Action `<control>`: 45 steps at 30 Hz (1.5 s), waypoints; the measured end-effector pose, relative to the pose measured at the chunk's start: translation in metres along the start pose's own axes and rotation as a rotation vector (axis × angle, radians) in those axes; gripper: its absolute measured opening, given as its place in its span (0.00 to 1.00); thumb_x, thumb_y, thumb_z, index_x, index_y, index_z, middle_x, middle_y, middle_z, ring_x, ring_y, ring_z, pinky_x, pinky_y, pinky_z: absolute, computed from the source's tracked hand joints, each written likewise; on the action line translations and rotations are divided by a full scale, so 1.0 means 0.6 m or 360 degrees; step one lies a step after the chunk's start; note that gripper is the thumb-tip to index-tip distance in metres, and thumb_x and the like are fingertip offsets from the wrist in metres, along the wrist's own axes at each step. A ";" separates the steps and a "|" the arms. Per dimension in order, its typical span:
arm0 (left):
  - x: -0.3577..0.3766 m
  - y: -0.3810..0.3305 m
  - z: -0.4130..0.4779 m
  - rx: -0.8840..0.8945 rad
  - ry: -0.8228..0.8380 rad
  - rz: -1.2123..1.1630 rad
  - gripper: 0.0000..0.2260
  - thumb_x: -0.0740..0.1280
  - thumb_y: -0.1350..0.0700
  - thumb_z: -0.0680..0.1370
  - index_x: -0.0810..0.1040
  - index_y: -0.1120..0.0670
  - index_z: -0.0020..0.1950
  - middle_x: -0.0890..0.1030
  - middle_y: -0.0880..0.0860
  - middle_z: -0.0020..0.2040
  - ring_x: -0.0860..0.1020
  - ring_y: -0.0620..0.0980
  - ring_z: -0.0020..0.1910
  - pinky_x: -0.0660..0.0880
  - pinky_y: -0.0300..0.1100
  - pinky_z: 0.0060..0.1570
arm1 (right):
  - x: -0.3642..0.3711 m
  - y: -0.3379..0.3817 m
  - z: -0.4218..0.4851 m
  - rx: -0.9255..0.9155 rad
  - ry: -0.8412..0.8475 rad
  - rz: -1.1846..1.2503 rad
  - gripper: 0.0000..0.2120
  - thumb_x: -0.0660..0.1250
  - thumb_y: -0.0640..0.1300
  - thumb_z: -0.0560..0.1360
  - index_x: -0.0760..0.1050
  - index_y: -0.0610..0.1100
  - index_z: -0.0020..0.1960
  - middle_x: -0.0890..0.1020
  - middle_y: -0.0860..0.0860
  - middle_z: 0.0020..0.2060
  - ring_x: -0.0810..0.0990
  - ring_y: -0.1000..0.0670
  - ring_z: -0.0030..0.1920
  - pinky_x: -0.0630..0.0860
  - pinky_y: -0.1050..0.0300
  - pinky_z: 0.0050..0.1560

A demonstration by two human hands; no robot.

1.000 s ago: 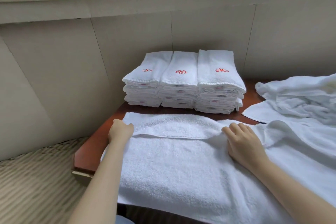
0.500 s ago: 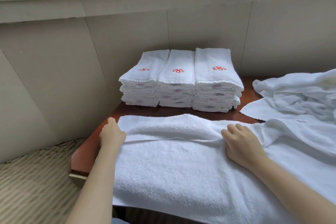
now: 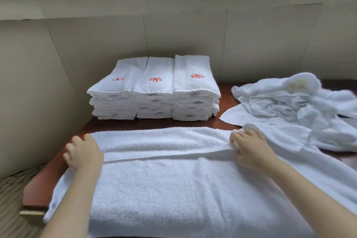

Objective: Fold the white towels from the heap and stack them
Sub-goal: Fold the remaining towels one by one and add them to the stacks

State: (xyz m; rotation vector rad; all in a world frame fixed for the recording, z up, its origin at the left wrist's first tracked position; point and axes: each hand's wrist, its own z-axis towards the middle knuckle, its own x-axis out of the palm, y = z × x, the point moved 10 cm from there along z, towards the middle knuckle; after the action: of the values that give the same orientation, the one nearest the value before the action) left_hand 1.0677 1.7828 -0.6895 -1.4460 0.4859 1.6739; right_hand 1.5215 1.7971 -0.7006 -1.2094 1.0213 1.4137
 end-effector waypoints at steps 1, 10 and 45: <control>-0.006 -0.014 0.000 0.0052 -0.0017 -0.0024 0.15 0.61 0.67 0.75 0.73 0.60 0.61 0.70 0.63 0.59 0.68 0.63 0.59 0.65 0.52 0.58 | -0.002 0.000 -0.004 -0.0033 0.0020 0.0006 0.10 0.57 0.44 0.74 0.66 0.52 0.55 0.74 0.56 0.53 0.68 0.48 0.60 0.57 0.46 0.67; 0.043 -0.282 -0.121 0.0782 0.0462 -0.0300 0.17 0.56 0.49 0.81 0.69 0.50 0.68 0.69 0.55 0.68 0.67 0.57 0.65 0.66 0.54 0.63 | -0.052 -0.139 -0.054 0.0787 -0.0312 0.0525 0.18 0.57 0.45 0.78 0.62 0.44 0.67 0.79 0.43 0.52 0.77 0.40 0.52 0.66 0.51 0.41; 0.131 -0.314 -0.144 0.0728 0.0728 0.0052 0.26 0.45 0.37 0.80 0.51 0.41 0.78 0.47 0.48 0.79 0.46 0.51 0.77 0.45 0.63 0.71 | -0.026 -0.395 -0.227 0.1803 -0.0412 0.1205 0.10 0.57 0.37 0.65 0.72 0.41 0.45 0.81 0.45 0.32 0.82 0.44 0.31 0.81 0.54 0.37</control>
State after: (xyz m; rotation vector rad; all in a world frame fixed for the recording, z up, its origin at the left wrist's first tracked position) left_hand 1.2722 1.8510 -0.7421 -1.4647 1.0727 1.1422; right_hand 1.7785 1.7028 -0.7063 0.2148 1.8085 1.1154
